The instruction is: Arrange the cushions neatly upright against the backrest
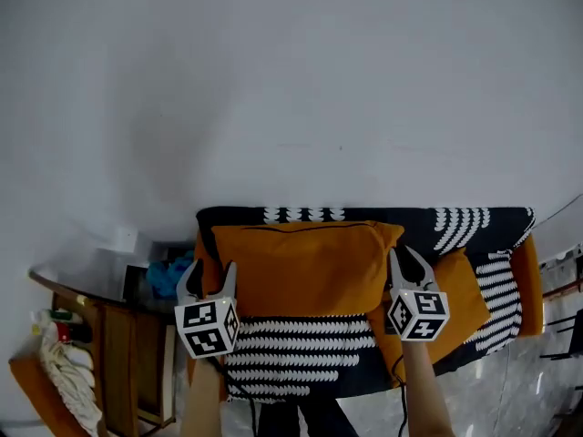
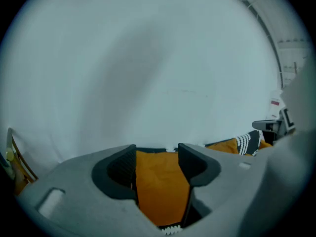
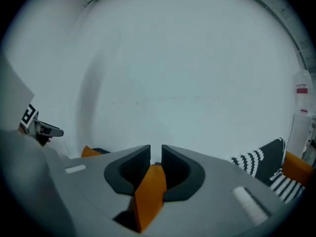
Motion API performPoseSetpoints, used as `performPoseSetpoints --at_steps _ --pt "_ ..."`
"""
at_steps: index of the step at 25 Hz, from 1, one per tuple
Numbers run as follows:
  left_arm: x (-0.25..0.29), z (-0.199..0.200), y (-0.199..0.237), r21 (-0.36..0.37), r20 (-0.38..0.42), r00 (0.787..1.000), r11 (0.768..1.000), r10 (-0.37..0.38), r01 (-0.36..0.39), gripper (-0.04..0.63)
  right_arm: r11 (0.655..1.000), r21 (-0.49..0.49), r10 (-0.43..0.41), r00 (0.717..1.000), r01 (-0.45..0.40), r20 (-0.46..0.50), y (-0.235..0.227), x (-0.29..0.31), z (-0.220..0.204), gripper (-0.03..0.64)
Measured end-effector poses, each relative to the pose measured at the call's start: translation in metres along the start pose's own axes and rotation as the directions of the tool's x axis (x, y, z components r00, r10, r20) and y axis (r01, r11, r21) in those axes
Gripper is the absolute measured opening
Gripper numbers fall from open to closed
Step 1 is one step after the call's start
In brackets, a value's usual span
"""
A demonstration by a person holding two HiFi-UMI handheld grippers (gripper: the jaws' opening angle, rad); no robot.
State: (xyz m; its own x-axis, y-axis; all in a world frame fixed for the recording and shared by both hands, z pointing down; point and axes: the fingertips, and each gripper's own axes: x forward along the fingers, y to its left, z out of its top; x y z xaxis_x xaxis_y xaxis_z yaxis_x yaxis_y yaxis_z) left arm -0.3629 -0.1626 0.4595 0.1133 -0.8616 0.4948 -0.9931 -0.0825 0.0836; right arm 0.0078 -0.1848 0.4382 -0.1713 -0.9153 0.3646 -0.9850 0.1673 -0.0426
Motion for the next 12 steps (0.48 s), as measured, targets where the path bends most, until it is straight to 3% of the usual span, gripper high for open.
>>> performPoseSetpoints --at_steps 5,12 --pt "-0.071 0.07 -0.031 -0.024 0.181 0.983 0.999 -0.03 0.034 0.21 1.0 -0.01 -0.005 0.992 0.006 0.126 0.019 -0.065 0.066 0.016" --pt "-0.16 0.131 -0.062 0.0 0.338 0.939 0.998 -0.06 0.064 0.141 1.0 -0.016 0.011 0.974 -0.008 0.225 0.044 -0.137 0.119 0.009"
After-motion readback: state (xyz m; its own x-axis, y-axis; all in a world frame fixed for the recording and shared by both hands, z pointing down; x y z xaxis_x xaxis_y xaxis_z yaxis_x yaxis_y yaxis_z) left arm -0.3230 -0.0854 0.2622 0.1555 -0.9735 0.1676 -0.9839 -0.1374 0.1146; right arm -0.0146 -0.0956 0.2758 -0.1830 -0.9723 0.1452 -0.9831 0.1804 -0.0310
